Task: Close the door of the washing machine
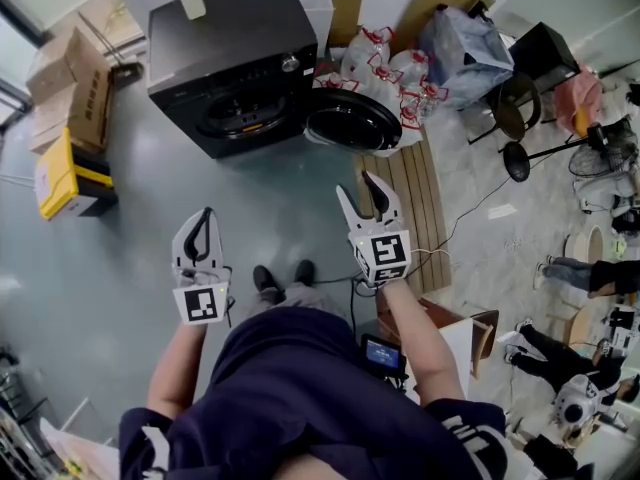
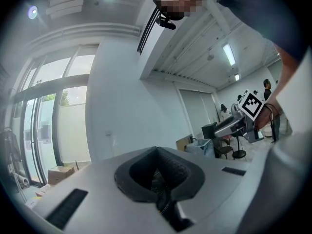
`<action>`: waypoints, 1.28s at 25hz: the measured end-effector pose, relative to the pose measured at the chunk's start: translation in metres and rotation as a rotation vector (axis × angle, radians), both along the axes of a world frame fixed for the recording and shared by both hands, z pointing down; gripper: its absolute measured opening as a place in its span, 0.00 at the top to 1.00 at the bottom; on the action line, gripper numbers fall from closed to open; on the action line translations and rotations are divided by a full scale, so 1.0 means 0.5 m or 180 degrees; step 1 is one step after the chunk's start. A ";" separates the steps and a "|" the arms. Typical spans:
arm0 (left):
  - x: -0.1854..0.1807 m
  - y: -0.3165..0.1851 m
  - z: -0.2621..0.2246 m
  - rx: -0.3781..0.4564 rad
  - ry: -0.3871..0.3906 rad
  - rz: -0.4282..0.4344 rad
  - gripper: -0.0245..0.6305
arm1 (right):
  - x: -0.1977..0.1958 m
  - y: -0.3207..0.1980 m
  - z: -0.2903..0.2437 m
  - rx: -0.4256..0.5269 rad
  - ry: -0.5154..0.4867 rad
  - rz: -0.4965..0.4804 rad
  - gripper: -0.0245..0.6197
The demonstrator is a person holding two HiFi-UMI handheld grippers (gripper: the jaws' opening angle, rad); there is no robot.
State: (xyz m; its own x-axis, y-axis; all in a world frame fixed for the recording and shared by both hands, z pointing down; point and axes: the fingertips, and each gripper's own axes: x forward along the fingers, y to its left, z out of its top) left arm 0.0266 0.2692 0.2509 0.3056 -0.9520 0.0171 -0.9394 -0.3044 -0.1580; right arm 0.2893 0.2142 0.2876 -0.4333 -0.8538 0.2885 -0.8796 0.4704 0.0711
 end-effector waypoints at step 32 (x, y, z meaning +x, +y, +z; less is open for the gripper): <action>0.200 -0.078 0.043 -0.0061 -0.0084 0.0364 0.93 | 0.223 -0.133 0.155 -0.0163 0.0332 -0.0097 0.51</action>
